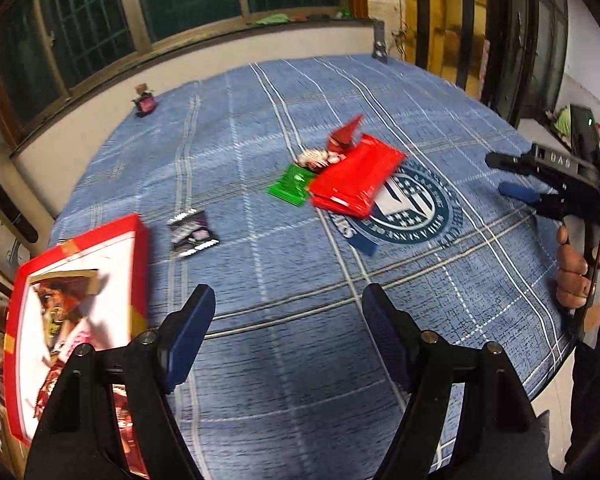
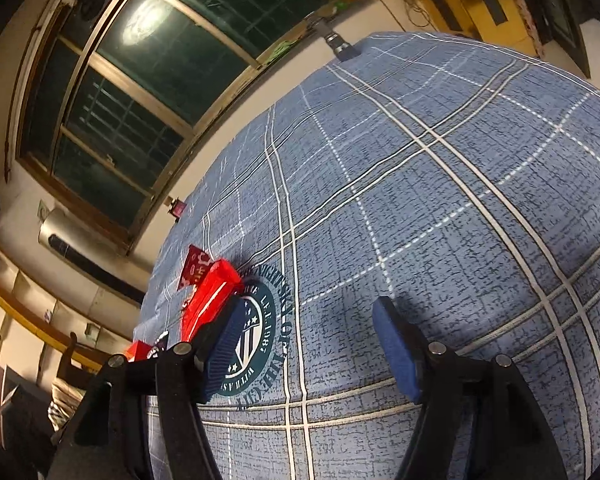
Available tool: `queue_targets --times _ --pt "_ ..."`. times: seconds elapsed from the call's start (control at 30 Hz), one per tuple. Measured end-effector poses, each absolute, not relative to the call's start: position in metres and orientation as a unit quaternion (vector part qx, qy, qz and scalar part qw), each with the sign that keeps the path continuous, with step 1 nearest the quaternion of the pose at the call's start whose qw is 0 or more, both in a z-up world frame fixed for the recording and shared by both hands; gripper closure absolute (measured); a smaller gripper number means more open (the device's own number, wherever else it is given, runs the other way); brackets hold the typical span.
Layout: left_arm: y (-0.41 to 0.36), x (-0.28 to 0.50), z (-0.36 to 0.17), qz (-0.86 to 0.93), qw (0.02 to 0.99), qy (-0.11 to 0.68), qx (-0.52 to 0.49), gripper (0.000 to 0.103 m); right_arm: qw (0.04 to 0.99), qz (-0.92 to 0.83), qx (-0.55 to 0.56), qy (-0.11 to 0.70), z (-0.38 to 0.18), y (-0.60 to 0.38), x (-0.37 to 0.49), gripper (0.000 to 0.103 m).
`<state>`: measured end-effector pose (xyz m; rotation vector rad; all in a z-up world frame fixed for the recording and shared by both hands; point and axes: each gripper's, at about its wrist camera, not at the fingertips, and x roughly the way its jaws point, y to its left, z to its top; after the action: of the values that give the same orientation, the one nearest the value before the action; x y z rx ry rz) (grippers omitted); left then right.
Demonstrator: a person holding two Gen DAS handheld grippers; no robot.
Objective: Organize snacks
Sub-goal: 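Move both empty tools back over the snacks on the bedspread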
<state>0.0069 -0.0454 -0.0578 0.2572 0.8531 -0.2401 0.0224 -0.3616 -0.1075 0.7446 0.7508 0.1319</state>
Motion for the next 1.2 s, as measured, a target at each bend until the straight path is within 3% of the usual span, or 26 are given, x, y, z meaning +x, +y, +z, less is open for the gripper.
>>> queue_targets --times 0.47,1.2 --pt "-0.077 0.003 -0.083 -0.141 0.876 0.441 0.137 0.027 0.870 0.072 0.324 0.364 -0.103 -0.347 0.026 0.029" --pt "-0.082 -0.002 -0.077 -0.142 0.881 0.429 0.138 0.027 0.881 0.064 0.300 0.360 -0.099 -0.344 0.025 0.029"
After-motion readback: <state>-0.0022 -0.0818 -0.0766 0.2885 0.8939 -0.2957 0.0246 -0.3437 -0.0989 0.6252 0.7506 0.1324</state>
